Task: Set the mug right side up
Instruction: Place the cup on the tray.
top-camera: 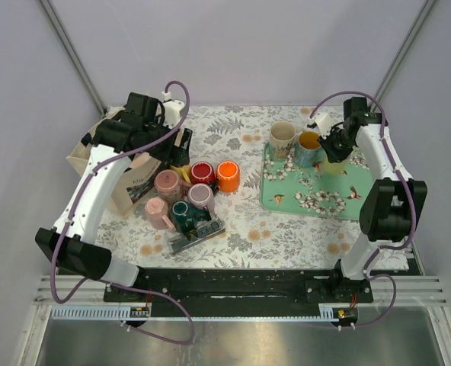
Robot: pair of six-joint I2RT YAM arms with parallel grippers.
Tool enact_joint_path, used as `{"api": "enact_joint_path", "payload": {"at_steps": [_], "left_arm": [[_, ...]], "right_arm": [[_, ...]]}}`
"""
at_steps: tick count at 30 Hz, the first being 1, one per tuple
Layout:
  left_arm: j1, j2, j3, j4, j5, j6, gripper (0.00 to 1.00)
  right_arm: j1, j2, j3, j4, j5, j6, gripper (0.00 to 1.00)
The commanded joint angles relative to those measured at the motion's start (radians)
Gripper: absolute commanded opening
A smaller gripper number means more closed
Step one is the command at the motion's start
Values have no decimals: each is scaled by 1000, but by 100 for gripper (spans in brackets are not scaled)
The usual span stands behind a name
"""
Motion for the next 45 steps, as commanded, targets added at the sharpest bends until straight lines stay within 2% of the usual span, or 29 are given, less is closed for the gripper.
{"api": "enact_joint_path", "payload": {"at_steps": [1,15,33,38,43,45], "left_arm": [[-5,-63,6,21,30,8,80],[-6,-69,9,12,23,36,79],[-5,-43,2,32,23,15,79],[-5,-43,-7,35,32,12,79],[-5,-37,-11,40,39,5,79],[-6,-37,-9,40,44,2,79]], "right_arm": [[-10,-1,96,114,-51,-44,0],[-11,108,131,144,4,-117,0],[-10,149,129,173,24,-92,0],[-11,151,137,157,33,-84,10],[-11,134,137,139,24,-84,38],[-11,116,137,135,35,-72,43]]}}
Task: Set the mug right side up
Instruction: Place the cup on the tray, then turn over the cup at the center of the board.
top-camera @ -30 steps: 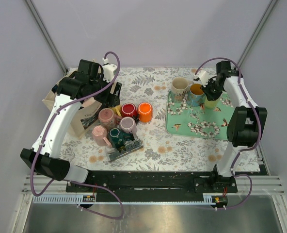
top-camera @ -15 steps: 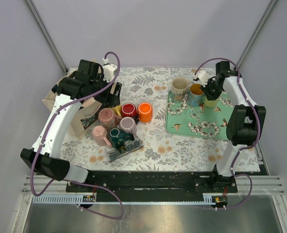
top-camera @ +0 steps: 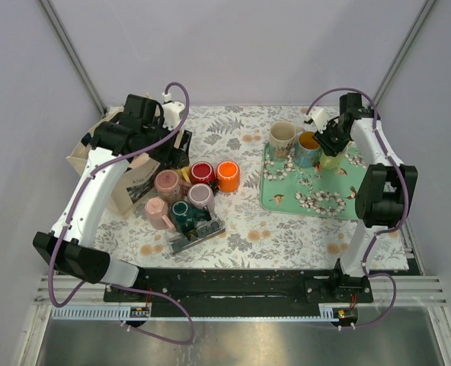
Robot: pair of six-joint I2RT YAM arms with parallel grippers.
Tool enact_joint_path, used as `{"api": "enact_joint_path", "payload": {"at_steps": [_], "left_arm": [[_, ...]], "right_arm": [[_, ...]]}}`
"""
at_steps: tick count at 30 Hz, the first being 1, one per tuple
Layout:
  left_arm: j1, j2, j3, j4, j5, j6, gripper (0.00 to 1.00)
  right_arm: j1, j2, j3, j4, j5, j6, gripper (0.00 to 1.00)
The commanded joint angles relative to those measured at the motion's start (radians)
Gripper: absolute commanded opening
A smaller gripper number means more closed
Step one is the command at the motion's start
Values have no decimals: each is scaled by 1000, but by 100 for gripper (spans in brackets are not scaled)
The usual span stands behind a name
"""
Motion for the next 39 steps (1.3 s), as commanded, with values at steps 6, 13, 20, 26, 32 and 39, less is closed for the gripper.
{"api": "enact_joint_path", "payload": {"at_steps": [6,13,20,26,32,39], "left_arm": [[-1,-11,-3,42,32,-20,79],[0,-74,-61,150,-150,3,86],[0,-336,-311,606,-212,54,98],[-3,-347,-322,525,-105,-26,95],[-3,-422,-371,456,-197,35,95],[-1,-458,-452,412,-221,127,97]], "right_arm": [[5,-189,43,-39,-79,74,52],[141,-352,-61,-2,-317,138,66],[460,-323,-158,320,-171,581,78],[667,-184,-91,387,-105,795,84],[787,-131,-100,389,-147,789,80],[816,-61,-74,390,-441,807,67]]}}
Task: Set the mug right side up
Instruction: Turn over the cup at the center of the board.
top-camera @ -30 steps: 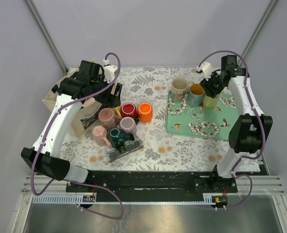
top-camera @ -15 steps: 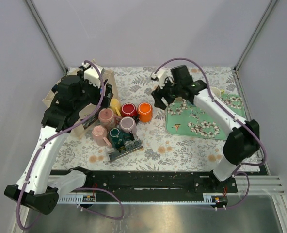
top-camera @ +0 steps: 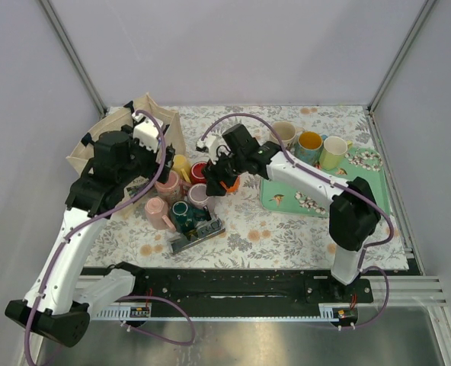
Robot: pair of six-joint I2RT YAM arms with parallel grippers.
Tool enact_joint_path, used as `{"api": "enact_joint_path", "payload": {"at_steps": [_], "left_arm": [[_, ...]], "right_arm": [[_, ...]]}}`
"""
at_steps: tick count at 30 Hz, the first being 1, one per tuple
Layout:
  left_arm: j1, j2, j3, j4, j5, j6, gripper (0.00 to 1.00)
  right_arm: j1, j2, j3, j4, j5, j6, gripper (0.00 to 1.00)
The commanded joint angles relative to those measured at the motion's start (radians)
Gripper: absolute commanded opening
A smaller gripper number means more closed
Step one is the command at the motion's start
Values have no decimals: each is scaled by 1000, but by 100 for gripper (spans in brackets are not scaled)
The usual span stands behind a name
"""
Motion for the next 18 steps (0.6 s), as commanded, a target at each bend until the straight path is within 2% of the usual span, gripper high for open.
{"api": "enact_joint_path", "payload": {"at_steps": [1,7,9,13,18], "left_arm": [[-2,-20,-37,-22,-27,84,97],[-2,-35,-57,-204,-142,125,98],[-1,-76,-103,-234,-173,115,98],[-2,-191,-164,-249,-149,46,99],[-1,-246,-201,-265,-127,-5,99]], "right_arm": [[13,44,51,37,-227,22,66],[72,93,46,-36,-332,-254,67],[95,119,54,-35,-324,-285,68],[128,179,103,-10,-240,-292,71],[140,260,166,2,-166,-306,72]]}}
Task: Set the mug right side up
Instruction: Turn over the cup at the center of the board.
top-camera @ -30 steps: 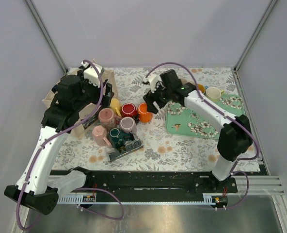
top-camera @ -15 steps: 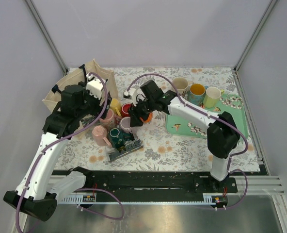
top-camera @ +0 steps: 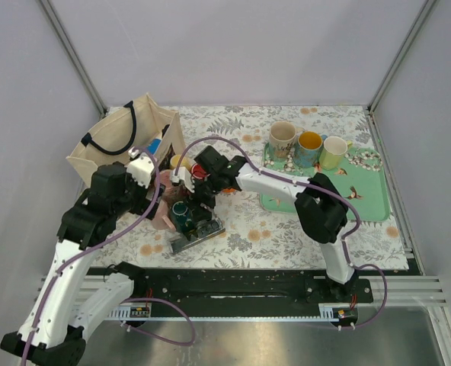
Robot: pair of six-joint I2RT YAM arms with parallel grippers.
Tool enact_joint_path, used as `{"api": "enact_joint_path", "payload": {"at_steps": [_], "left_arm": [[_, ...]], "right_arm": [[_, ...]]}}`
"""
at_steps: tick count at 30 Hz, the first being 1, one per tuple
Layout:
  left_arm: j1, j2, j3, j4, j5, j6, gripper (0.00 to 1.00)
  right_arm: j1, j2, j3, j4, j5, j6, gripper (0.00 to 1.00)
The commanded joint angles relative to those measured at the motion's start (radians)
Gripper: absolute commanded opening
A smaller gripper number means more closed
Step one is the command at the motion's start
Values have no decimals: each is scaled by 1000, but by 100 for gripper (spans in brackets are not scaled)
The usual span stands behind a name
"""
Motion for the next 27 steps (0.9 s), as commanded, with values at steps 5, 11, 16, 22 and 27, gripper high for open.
{"api": "enact_joint_path", "payload": {"at_steps": [5,11,16,22,27], "left_arm": [[18,-61,-25,32,-32,-32,98],[38,-54,-23,46,-5,-43,98],[42,-20,-5,60,18,-46,98],[44,11,20,63,24,-38,97],[45,26,16,83,24,-38,97]], "right_arm": [[6,67,63,8,92,-102,70],[8,75,17,45,140,-96,66],[5,81,-17,86,160,-70,68],[6,102,-15,132,123,-40,51],[-8,84,5,86,119,-46,18]]}}
